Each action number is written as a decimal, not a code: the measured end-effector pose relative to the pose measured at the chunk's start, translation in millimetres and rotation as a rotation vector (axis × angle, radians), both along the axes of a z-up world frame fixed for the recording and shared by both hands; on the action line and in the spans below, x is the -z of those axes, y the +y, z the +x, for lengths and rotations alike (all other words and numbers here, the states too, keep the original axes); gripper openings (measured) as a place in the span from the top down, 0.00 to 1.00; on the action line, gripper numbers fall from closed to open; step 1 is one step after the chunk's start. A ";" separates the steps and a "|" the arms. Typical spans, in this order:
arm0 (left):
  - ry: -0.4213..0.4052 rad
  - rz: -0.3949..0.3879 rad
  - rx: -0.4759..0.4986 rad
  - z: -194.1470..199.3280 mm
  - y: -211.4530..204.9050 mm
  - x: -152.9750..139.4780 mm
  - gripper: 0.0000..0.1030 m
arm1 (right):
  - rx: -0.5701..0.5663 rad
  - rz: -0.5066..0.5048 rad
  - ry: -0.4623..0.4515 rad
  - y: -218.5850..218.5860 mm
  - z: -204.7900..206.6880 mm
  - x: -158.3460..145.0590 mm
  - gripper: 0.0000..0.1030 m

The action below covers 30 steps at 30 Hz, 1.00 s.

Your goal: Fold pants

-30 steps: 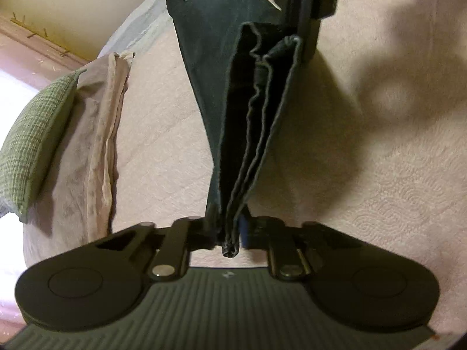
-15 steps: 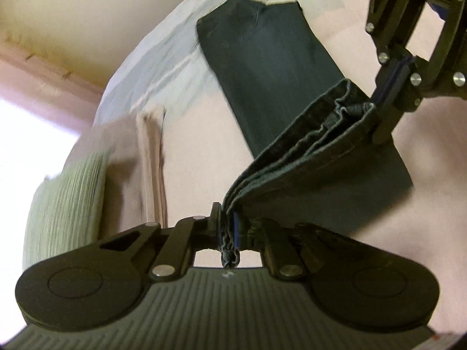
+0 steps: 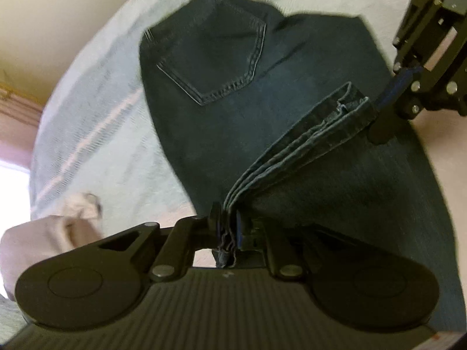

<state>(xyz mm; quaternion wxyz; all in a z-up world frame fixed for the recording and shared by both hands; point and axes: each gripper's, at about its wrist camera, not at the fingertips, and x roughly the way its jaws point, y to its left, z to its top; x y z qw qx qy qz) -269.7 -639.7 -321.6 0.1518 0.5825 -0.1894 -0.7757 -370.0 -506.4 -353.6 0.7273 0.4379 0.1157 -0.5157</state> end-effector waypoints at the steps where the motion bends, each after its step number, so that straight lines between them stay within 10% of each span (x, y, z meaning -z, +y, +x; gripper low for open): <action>1: 0.004 0.003 -0.017 -1.1 -2.6 8.3 0.82 | 0.006 0.019 -0.002 -3.0 -5.7 9.8 1.00; 4: 0.057 -0.017 -0.098 6.7 -12.5 9.8 0.61 | 0.024 0.071 0.021 -6.2 -17.0 25.3 0.91; 9: 0.173 -0.009 -0.314 61.8 -41.7 -23.4 0.62 | 0.107 0.017 0.197 17.4 -12.4 -2.4 0.83; 19: 0.194 0.181 -0.516 156.3 -22.3 3.1 0.62 | -0.106 -0.005 0.165 4.9 52.3 16.4 0.81; 24: 0.197 0.117 -0.575 177.1 -19.5 31.6 0.63 | 0.012 0.064 0.290 17.7 42.2 16.1 0.79; 30: 0.252 0.050 -0.509 233.0 18.3 -9.6 0.62 | -0.224 -0.035 0.393 96.5 122.4 -17.0 0.58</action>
